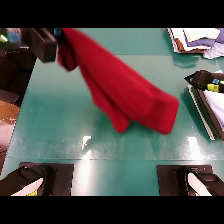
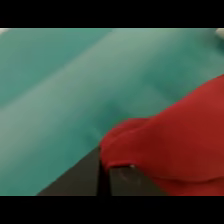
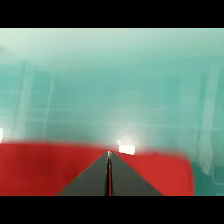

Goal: Fold the shirts.

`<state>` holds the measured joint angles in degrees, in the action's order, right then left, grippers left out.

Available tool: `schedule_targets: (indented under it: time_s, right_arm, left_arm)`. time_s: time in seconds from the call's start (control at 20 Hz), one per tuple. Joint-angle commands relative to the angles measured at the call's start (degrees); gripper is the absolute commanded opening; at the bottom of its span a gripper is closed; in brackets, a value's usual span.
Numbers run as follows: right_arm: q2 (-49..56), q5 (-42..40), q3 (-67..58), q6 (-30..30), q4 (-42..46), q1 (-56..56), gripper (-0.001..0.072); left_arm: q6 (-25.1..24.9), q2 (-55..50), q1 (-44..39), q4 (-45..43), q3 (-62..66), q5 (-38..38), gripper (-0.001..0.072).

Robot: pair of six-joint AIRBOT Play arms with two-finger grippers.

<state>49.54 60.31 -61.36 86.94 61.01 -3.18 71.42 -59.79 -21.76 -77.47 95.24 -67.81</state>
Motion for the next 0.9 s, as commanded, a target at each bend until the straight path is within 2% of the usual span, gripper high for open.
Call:
schedule_targets:
  time_s: [0.0,0.05,0.1,0.15,0.25,0.35,0.45,0.65,0.7,0.85]
  right_arm:
    - [1.77,5.62,0.00,0.07,-0.02,1.62,0.0106]
    - [3.72,8.04,0.00,0.07,-0.04,1.55,0.0313]
    - [5.90,10.21,0.00,0.02,-0.04,1.49,0.0412]
    - [8.48,12.39,0.04,-0.04,0.00,1.51,0.0453]
    - [13.81,14.93,0.04,-1.90,-0.07,1.51,0.0455]
    - [19.04,15.39,0.04,-2.84,-0.04,1.51,0.0460]
    - [24.13,15.34,0.04,-3.34,-0.79,1.51,0.0600]
    - [34.62,16.24,0.04,-5.57,-9.07,0.81,0.0585]
    - [36.83,16.79,0.04,-5.60,-8.90,0.09,0.0547]
    - [41.62,18.18,0.00,-6.19,-9.01,-3.72,0.0547]
  left_arm:
    - [3.39,-0.09,5.68,-6.10,-14.97,-2.03,0.0029]
    - [3.39,-0.09,6.51,-6.10,-20.52,0.87,0.0029]
    - [3.37,-0.11,7.13,-6.16,-26.21,4.46,0.0029]
    - [3.37,-0.09,7.63,-6.14,-31.01,7.74,0.0029]
    - [3.37,-0.11,8.11,-6.95,-38.05,12.33,0.0029]
    - [3.34,-0.11,8.11,-8.02,-40.87,13.33,0.0029]
    - [3.34,-0.09,8.11,-8.09,-41.03,13.40,0.0029]
    - [3.37,-0.09,8.11,-8.07,-41.03,14.88,0.0029]
    - [3.34,-0.09,8.11,-8.07,-41.03,14.88,0.0029]
    - [3.34,-0.09,8.11,-8.07,-41.03,14.88,0.0030]
